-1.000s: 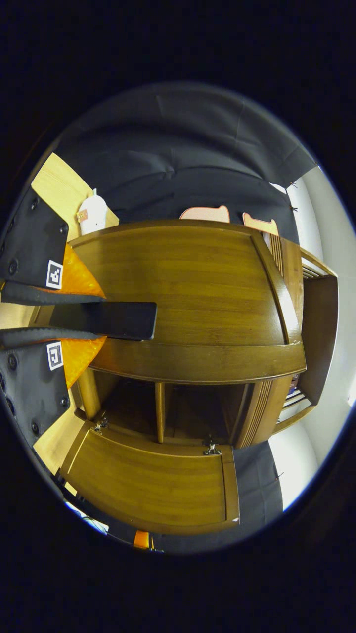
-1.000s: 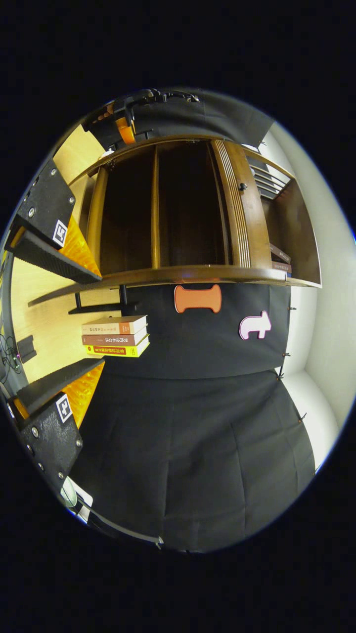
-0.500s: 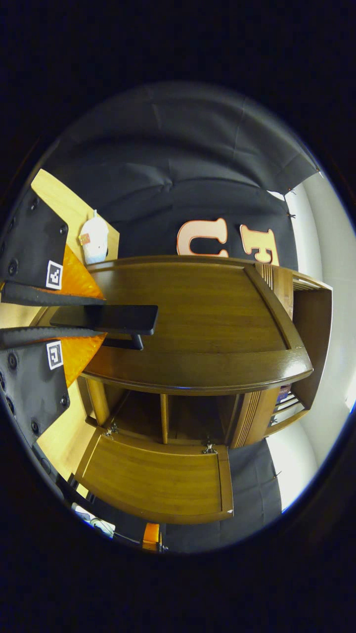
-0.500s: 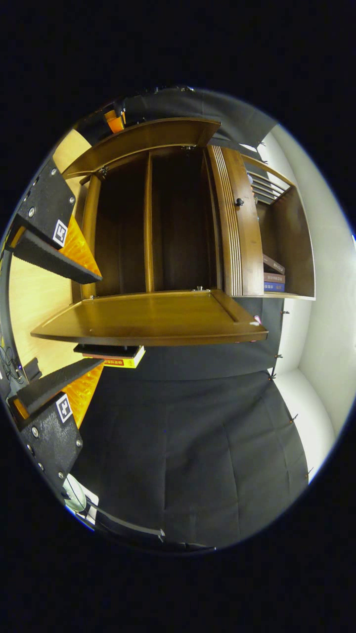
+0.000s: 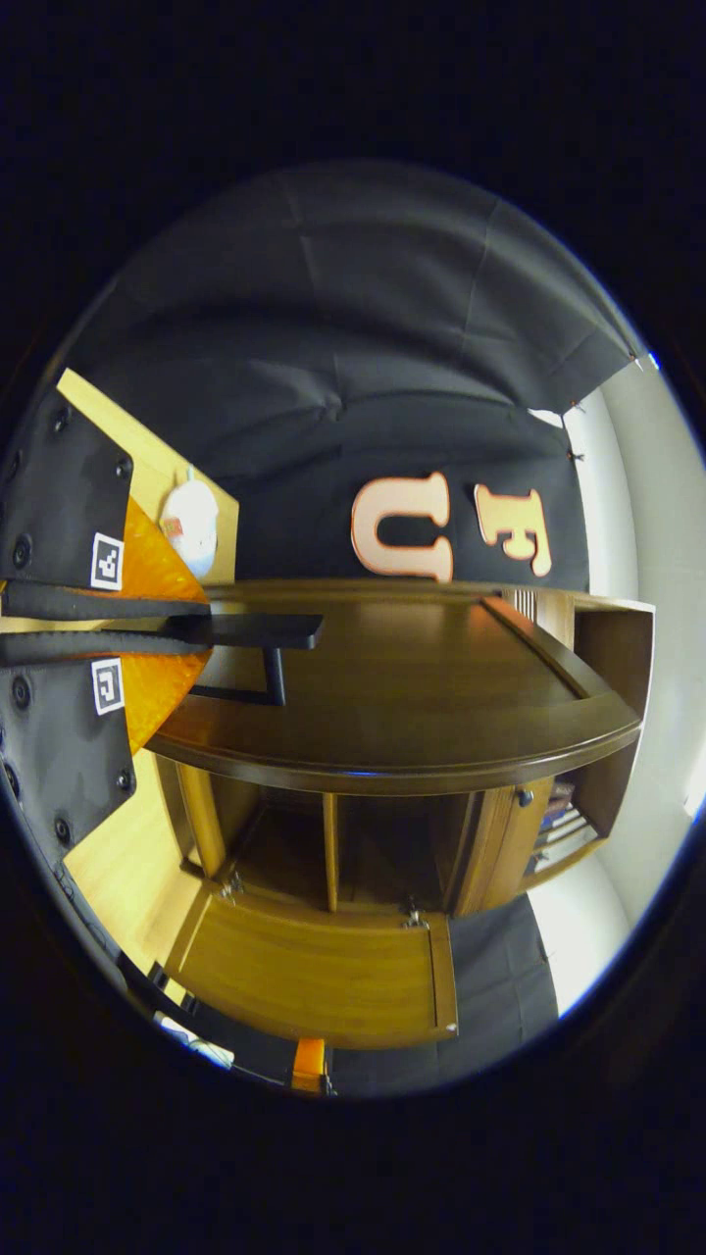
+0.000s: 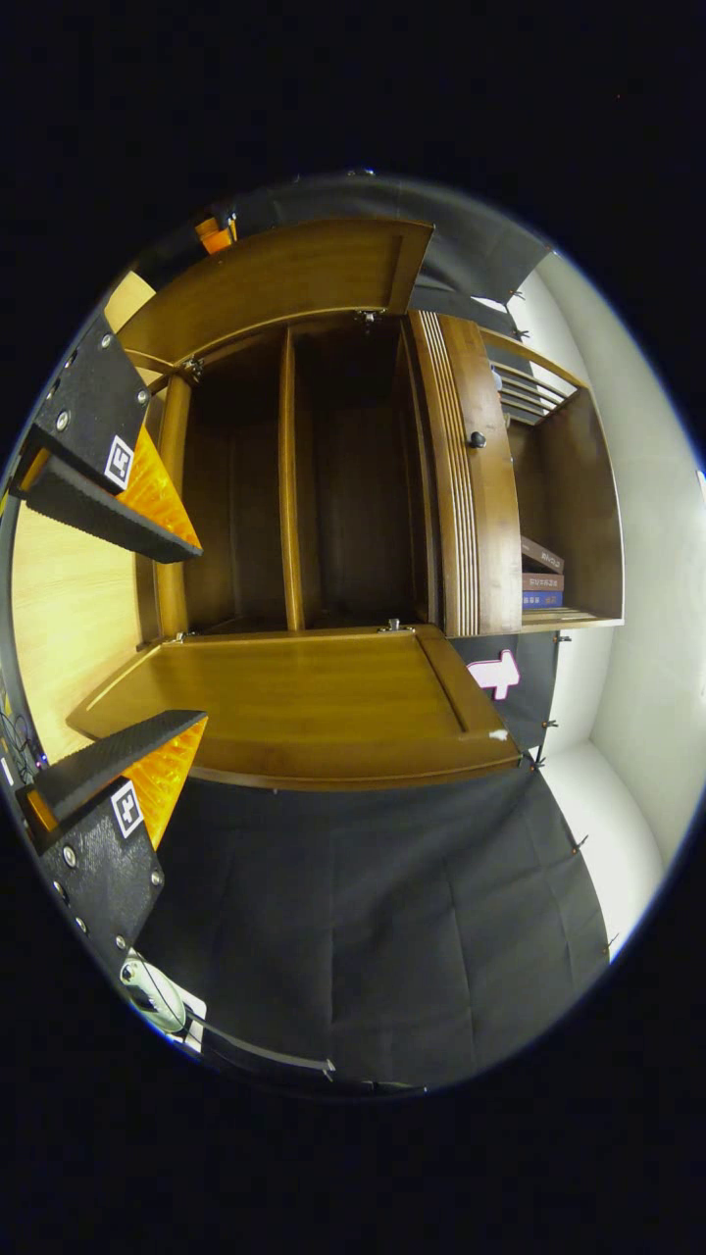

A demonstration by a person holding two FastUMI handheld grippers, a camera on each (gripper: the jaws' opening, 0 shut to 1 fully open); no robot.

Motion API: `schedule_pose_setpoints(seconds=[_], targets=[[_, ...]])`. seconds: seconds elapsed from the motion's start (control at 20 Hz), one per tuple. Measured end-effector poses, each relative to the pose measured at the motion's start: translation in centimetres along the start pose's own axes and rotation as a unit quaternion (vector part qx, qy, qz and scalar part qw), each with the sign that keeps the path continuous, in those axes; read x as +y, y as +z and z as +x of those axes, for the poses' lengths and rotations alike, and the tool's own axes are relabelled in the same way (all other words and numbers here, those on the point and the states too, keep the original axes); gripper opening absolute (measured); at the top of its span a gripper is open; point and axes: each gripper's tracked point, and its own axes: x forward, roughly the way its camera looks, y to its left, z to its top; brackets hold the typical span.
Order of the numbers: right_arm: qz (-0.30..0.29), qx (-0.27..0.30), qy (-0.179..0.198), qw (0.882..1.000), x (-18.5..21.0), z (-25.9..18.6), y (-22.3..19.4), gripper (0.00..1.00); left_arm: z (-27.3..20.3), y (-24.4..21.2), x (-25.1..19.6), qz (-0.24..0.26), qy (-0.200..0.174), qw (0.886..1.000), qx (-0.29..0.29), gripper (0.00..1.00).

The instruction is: Open the right door of the double-door shoe cabinet with the right hand, and open the left door with the left hand.

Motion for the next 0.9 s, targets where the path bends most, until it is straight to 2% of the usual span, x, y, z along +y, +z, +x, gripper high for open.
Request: schedule_pose_setpoints(seconds=[0.05, 0.1, 0.25, 0.45, 0.65, 0.85, 0.9], targets=[[0.001, -0.001, 0.003, 1.000, 0.5, 0.1, 0.1, 0.92, -0.1, -0.5, 1.1, 0.005, 0.012, 1.000, 0.005, 0.14], [0.000, -0.001, 0.006, 1.000, 1.0, 0.3, 0.2, 0.92, 0.1, -0.2, 2.0, 0.002, 0.017, 1.000, 0.002, 0.08], [0.000, 0.003, 0.016, 1.000, 2.7, 0.9, 0.0, 0.92, 0.1, -0.3, 2.8, -0.022, 0.008, 1.000, 0.010, 0.08], [0.005, 0.003, 0.035, 0.999, 5.2, 1.3, 0.2, 0.92, 0.3, -0.9, 3.2, -0.011, -0.004, 1.000, 0.015, 0.08], [-0.006, 0.004, 0.054, 0.999, 7.7, 1.2, 0.2, 0.92, 0.3, -0.7, 3.8, -0.026, -0.020, 0.999, 0.016, 0.05], [-0.015, 0.001, 0.068, 0.998, 10.2, 0.1, -0.3, 0.92, 0.6, -1.0, 5.7, -0.025, -0.037, 0.999, 0.017, 0.08], [-0.016, 0.001, 0.070, 0.997, 10.4, 0.0, -0.3, 0.92, 0.7, -0.9, 5.9, -0.025, -0.040, 0.999, 0.018, 0.05]])
